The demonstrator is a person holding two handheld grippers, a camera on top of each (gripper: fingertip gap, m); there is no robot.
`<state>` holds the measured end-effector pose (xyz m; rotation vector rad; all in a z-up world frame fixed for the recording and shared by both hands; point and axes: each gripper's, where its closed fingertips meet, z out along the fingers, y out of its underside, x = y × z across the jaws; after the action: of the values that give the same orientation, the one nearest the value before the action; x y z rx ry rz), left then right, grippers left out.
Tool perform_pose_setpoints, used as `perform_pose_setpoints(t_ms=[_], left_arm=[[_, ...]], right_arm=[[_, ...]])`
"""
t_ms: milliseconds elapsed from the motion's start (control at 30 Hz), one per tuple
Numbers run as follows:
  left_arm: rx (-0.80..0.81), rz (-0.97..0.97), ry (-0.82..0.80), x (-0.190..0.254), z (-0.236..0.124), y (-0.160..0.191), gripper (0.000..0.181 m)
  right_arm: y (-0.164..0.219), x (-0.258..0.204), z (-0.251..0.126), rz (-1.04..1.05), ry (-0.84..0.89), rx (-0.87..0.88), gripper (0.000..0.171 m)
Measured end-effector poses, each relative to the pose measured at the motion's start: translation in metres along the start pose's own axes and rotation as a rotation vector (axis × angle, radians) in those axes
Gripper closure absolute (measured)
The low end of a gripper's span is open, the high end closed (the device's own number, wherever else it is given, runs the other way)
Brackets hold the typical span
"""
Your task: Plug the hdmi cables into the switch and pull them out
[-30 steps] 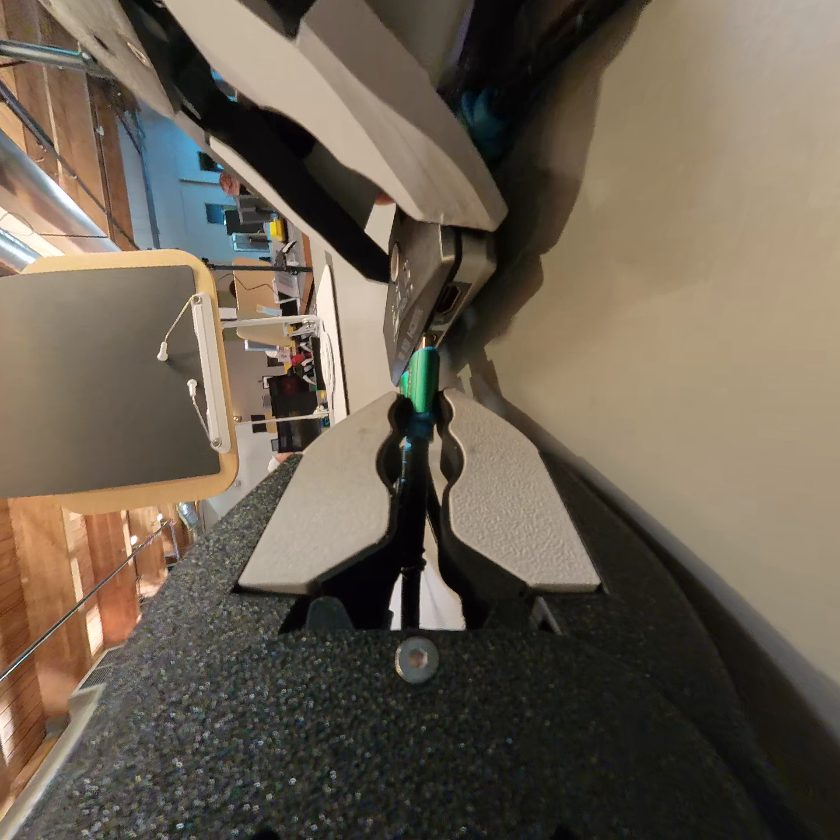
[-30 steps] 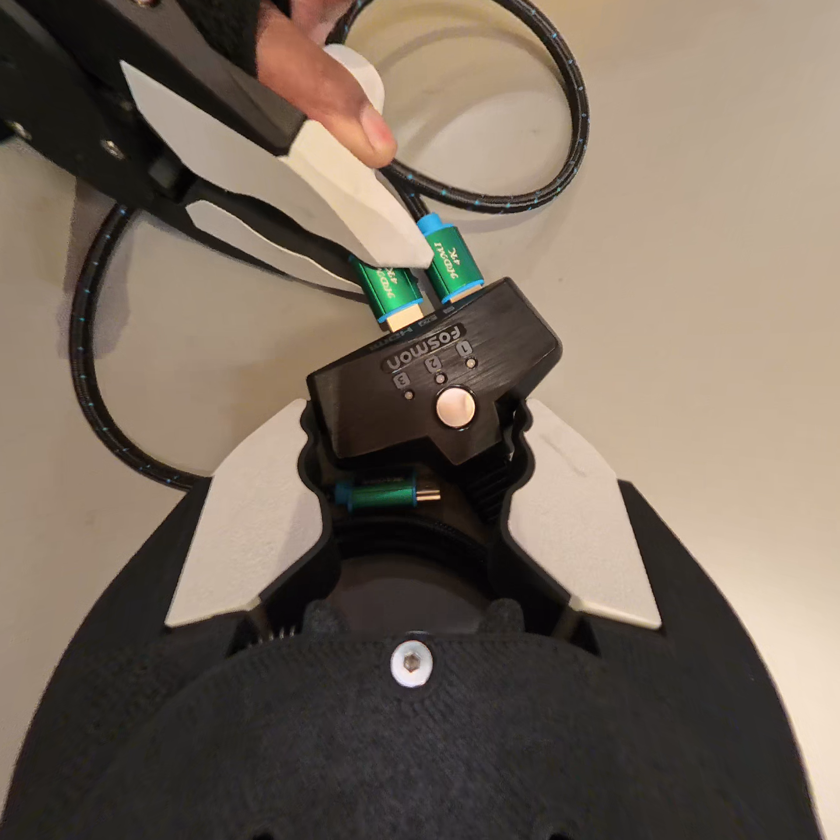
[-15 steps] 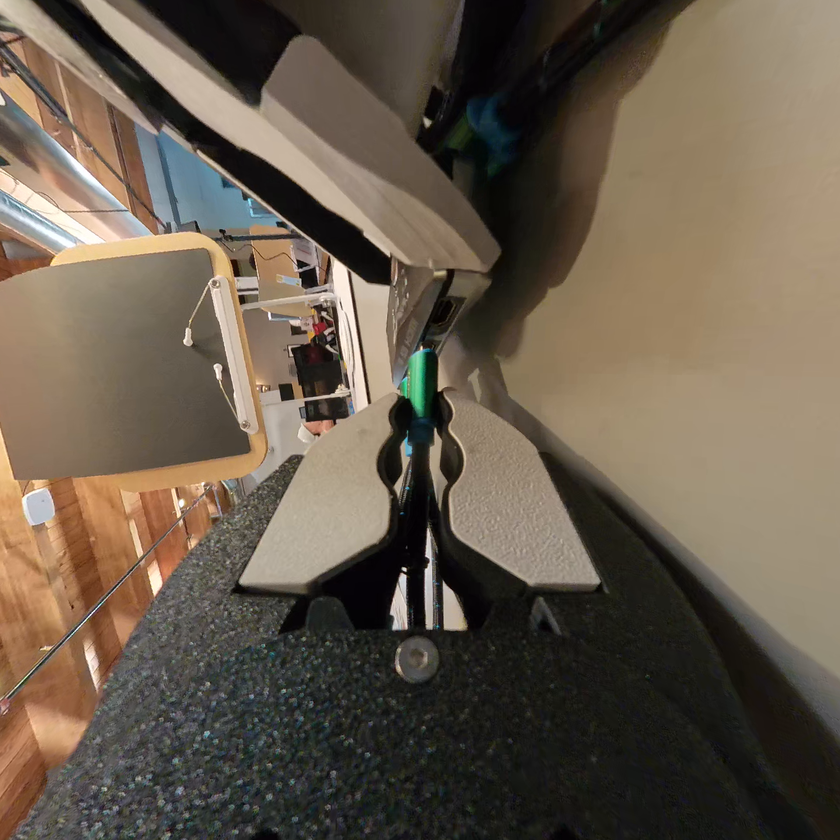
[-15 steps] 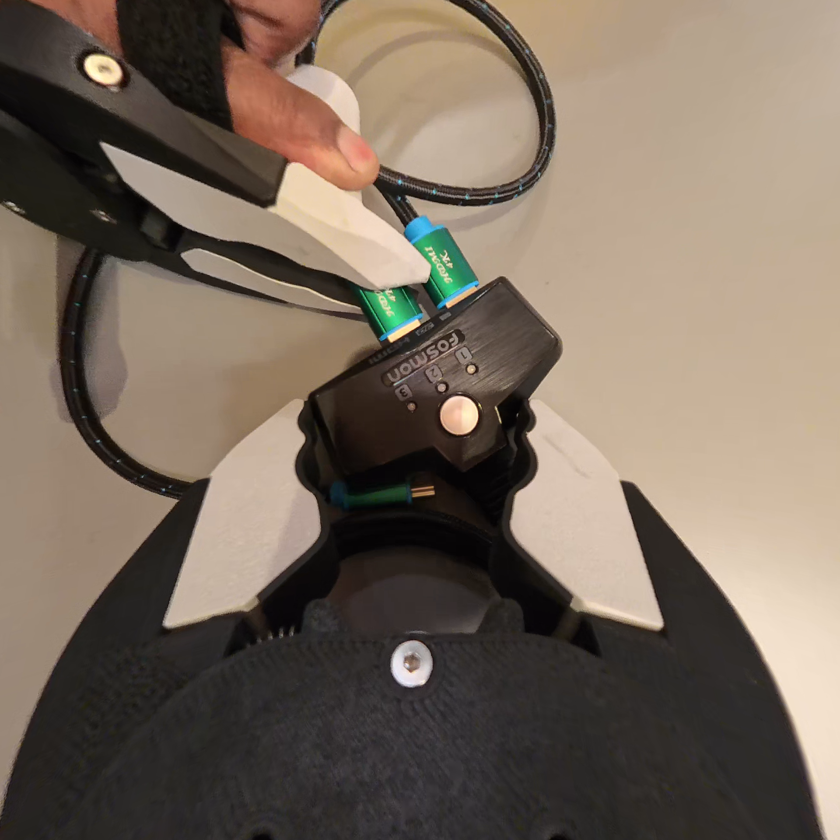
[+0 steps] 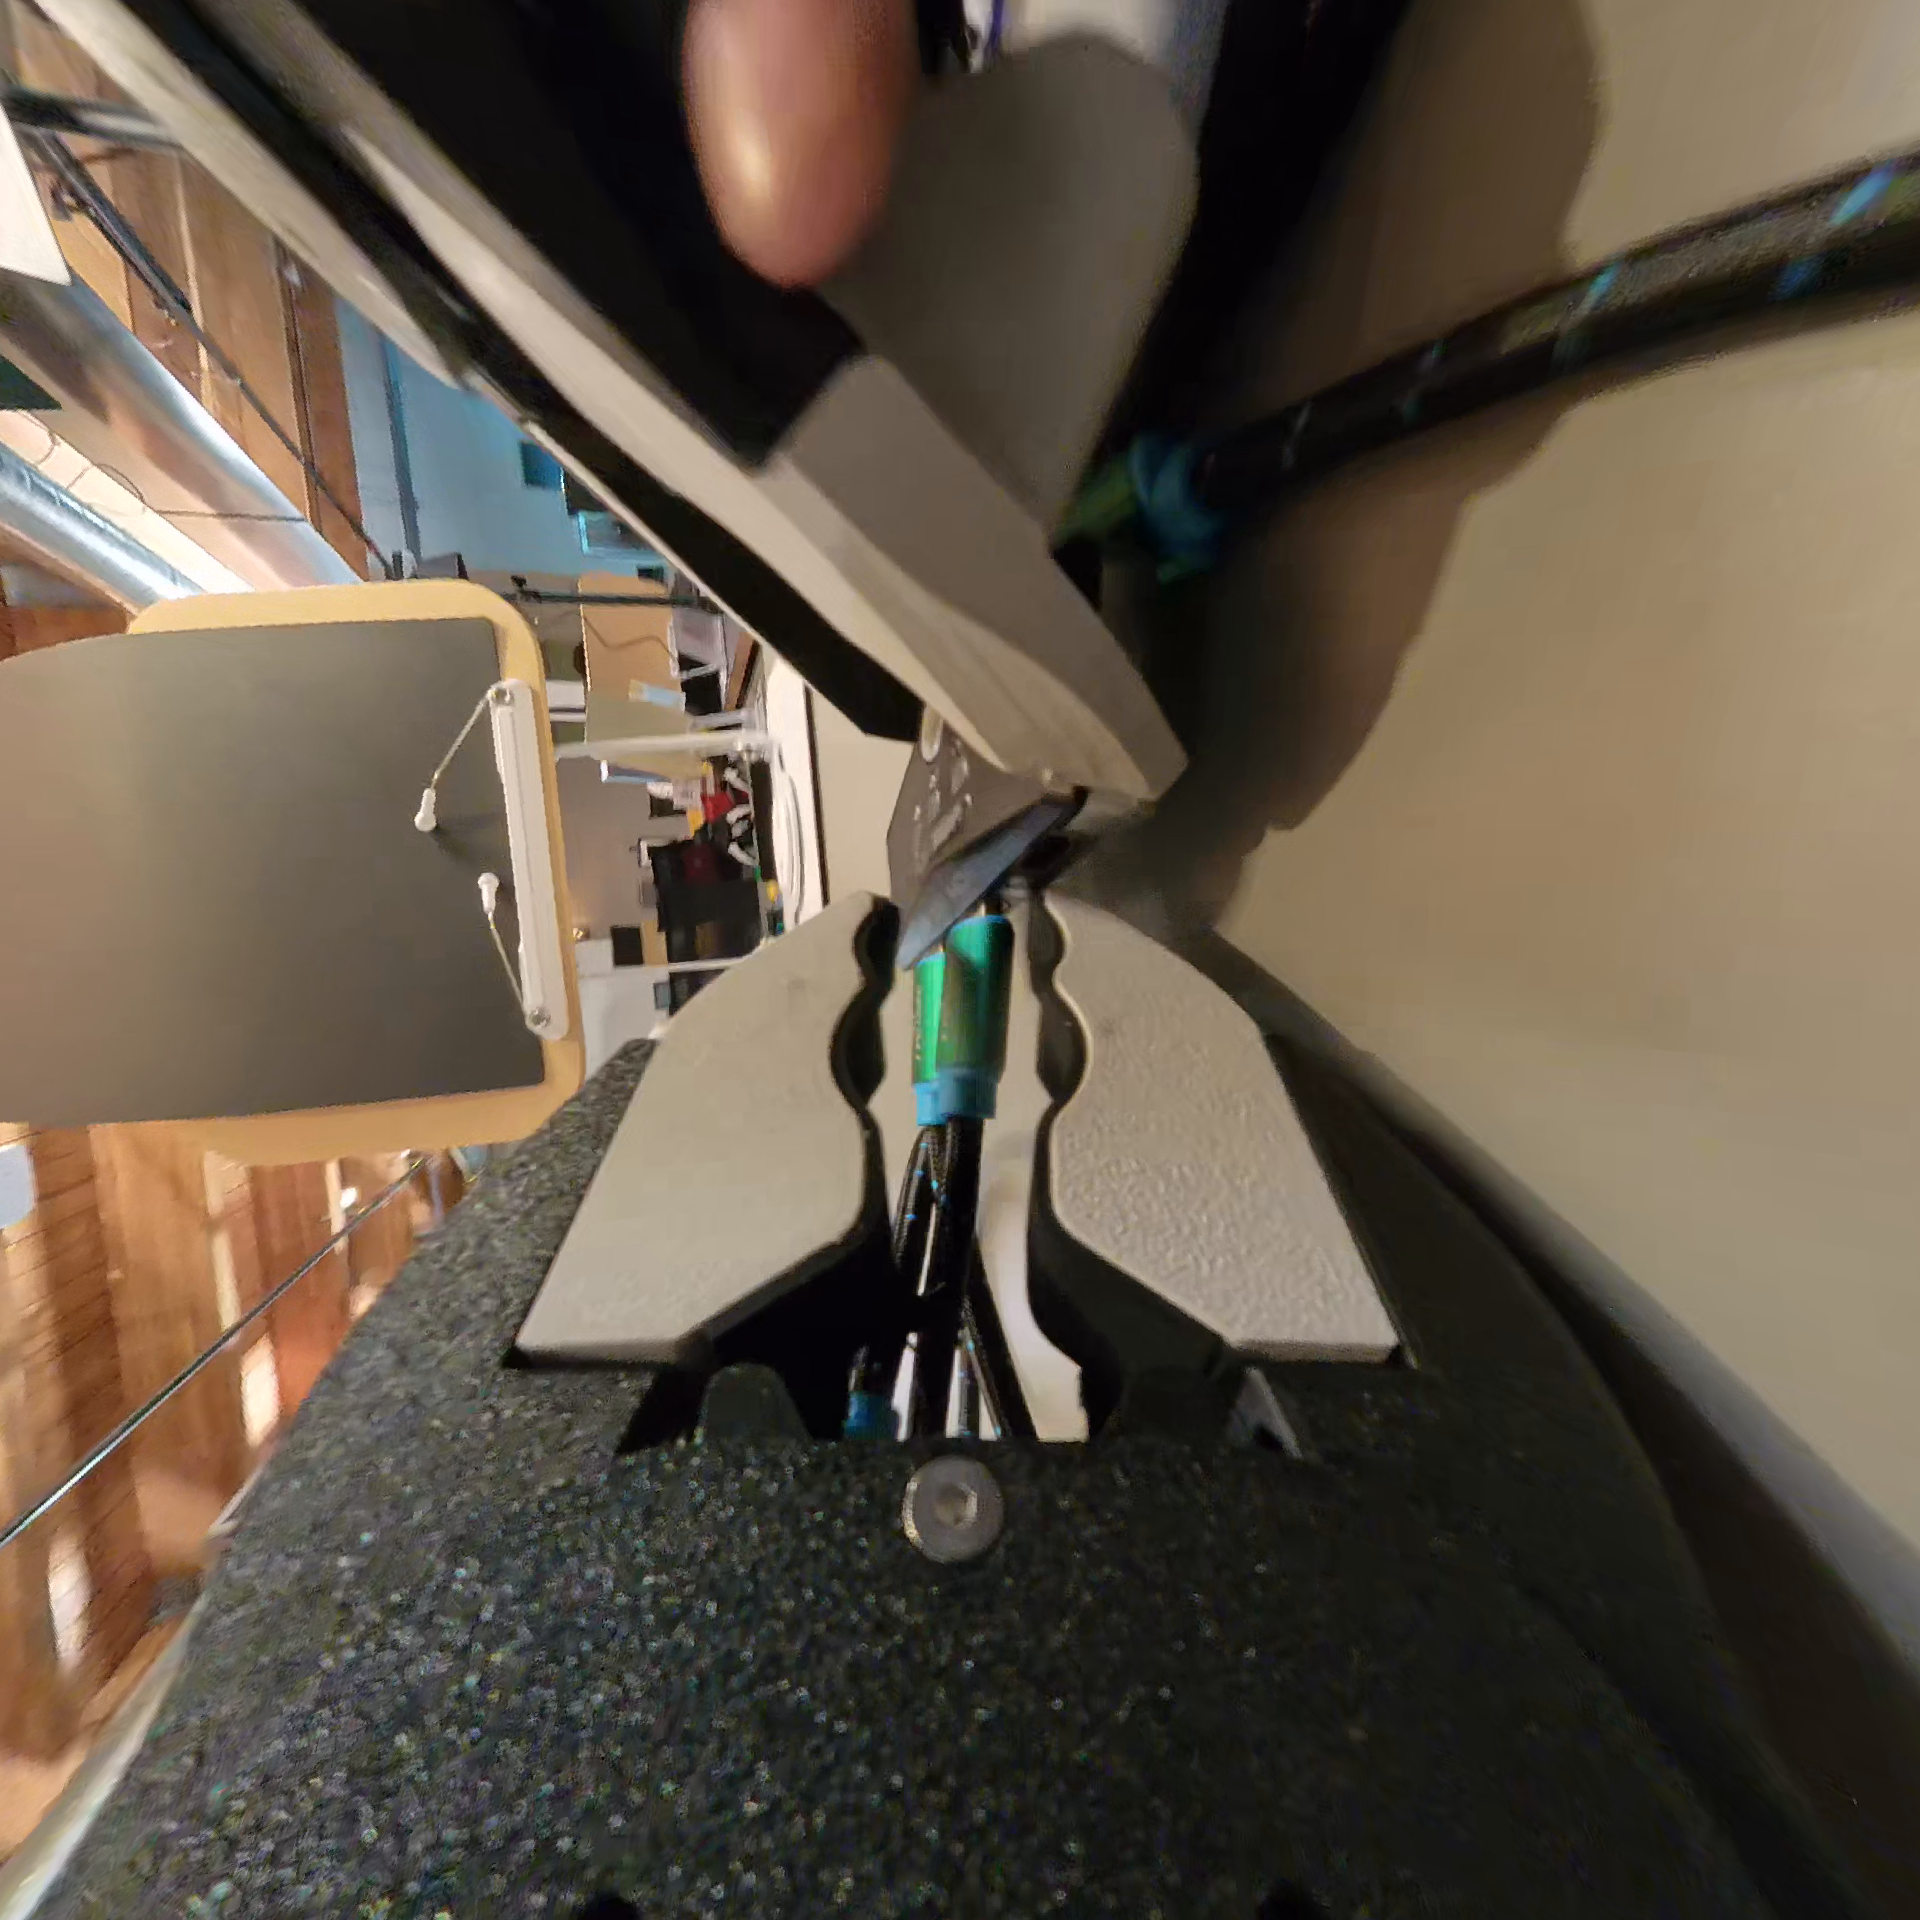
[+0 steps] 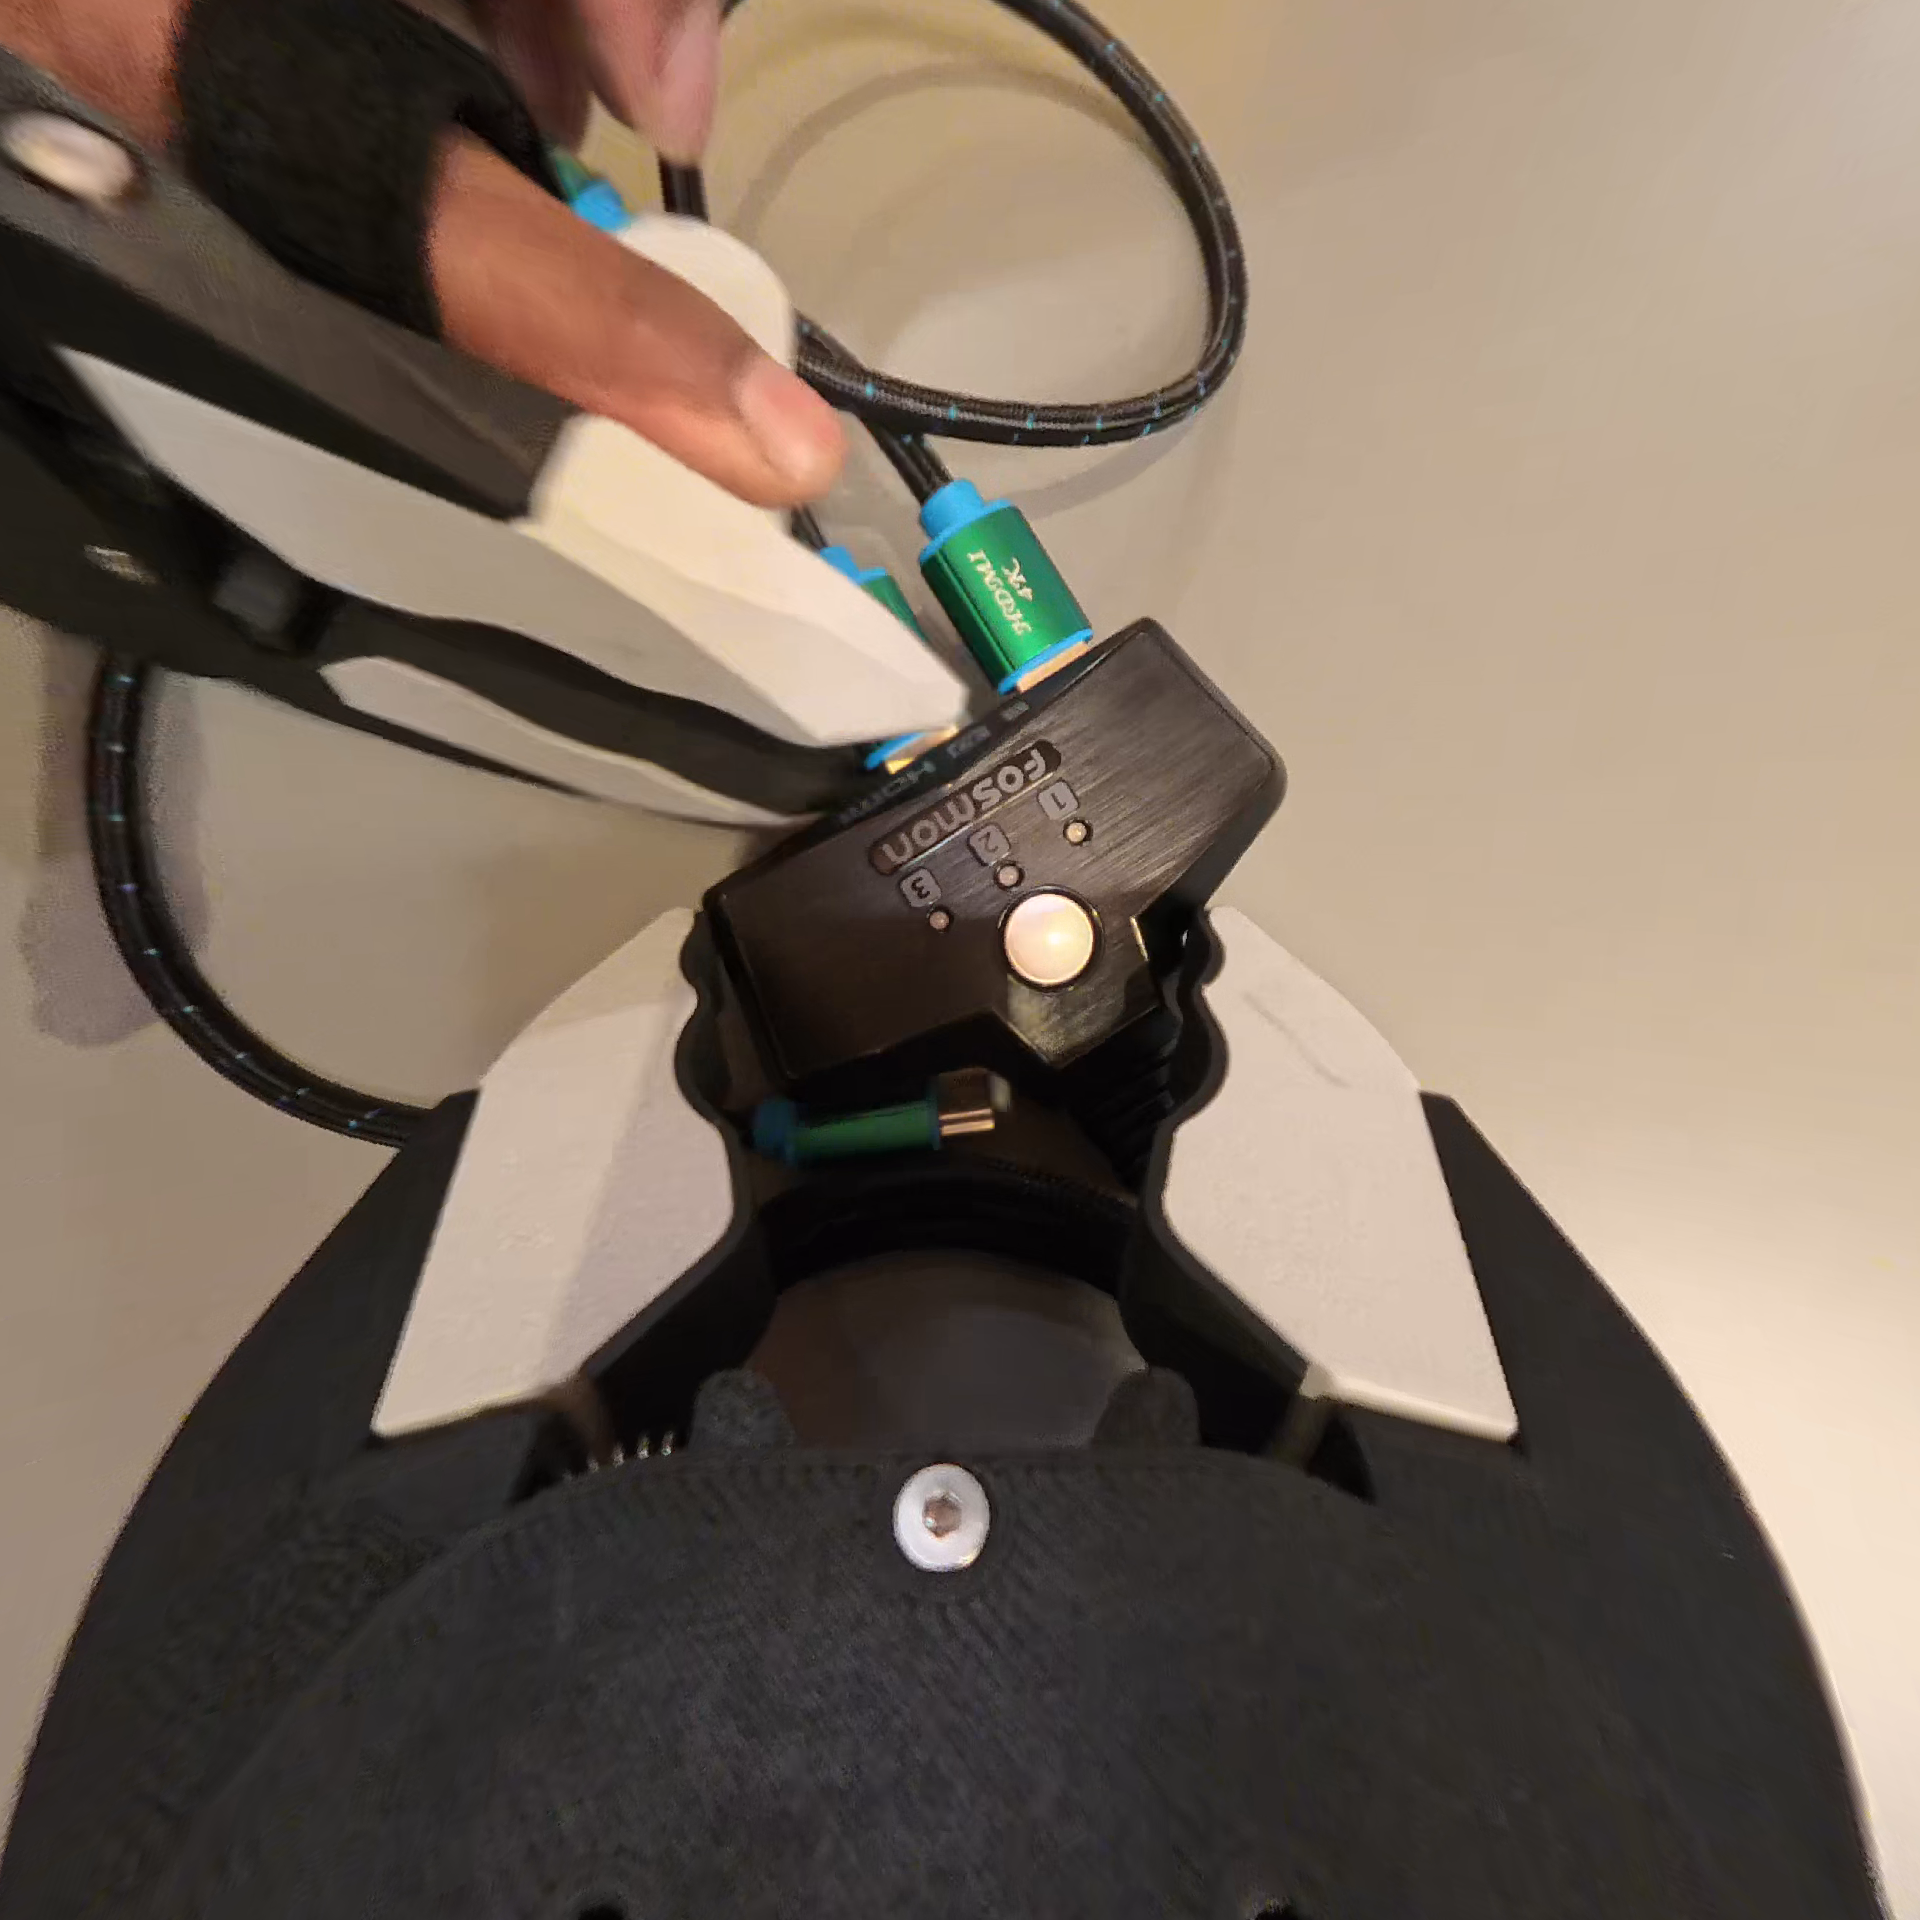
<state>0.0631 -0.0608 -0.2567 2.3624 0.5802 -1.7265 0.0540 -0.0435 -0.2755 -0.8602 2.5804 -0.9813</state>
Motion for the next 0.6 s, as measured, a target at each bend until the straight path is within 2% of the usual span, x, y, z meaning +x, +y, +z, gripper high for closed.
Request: perform_pose_setpoints(t_ms=[67, 133, 233, 333, 400, 467, 533, 600], left_arm=[[0.071, -0.05, -0.009, -0.004, -0.007, -0.012, 0.141], [0.126, -0.086, -0.066, -0.017, -0.019, -0.022, 0.136], [0.199, -0.194, -0.153, -0.039, -0.042, -0.036, 0.133], [0.206, -0.416, -0.2, -0.062, -0.071, -0.03, 0.135], [0.132, -0.562, -0.249, -0.08, -0.096, 0.0, 0.137], [-0.006, -0.646, -0.275, -0.094, -0.127, 0.048, 0.142], [-0.193, -0.699, -0.222, -0.096, -0.159, 0.108, 0.145], [-0.403, -0.762, -0.125, -0.087, -0.192, 0.166, 0.138]], right_arm=[[0.005, 0.008, -0.001, 0.011, 0.051, -0.022, 0.086], [0.011, 0.017, -0.002, 0.008, 0.113, -0.053, 0.086], [0.016, 0.026, -0.007, 0.027, 0.156, -0.063, 0.086], [0.021, 0.032, -0.011, 0.054, 0.162, -0.06, 0.086], [0.024, 0.034, -0.013, 0.068, 0.159, -0.055, 0.086], [0.026, 0.035, -0.015, 0.074, 0.157, -0.05, 0.086], [0.027, 0.035, -0.016, 0.073, 0.159, -0.05, 0.086], [0.027, 0.035, -0.017, 0.067, 0.162, -0.055, 0.086]])
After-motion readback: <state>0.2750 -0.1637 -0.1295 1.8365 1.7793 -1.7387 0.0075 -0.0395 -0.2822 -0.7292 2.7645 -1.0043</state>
